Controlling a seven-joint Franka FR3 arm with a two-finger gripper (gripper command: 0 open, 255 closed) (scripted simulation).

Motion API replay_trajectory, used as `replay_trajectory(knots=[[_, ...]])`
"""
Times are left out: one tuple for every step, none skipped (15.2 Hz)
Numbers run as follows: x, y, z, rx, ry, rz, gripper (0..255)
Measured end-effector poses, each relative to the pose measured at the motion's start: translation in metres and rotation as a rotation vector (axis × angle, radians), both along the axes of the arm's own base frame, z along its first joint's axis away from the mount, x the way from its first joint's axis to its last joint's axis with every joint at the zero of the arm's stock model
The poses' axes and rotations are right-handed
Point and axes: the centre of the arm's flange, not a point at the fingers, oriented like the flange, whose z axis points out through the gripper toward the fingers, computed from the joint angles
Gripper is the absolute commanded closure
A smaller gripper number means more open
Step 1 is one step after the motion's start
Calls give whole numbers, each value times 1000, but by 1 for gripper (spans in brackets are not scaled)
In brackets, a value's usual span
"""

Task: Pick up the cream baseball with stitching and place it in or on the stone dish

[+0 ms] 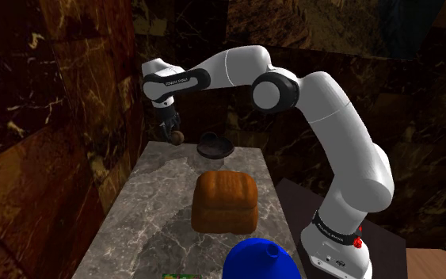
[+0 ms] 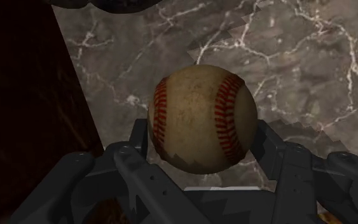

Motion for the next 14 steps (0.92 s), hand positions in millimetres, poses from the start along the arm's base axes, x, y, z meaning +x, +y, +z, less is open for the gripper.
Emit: replay_trajectory(knots=[[-1,0,4,0,0,0,255],[0,1,10,0,0,0,255],[0,0,16,0,0,0,255],[0,0,22,0,0,0,255],[1,0,26,0,0,0,255],[-1,0,31,0,0,0,255],[0,0,37,0,0,0,255],[-1,-1,41,0,0,0,255],[-1,0,47,0,0,0,255],[-2,-1,53,0,0,0,255],[-1,-1,58,0,0,0,255],[-1,0,63,0,0,0,255],[-1,1,68,0,0,0,255],[-1,1,74,0,0,0,255]])
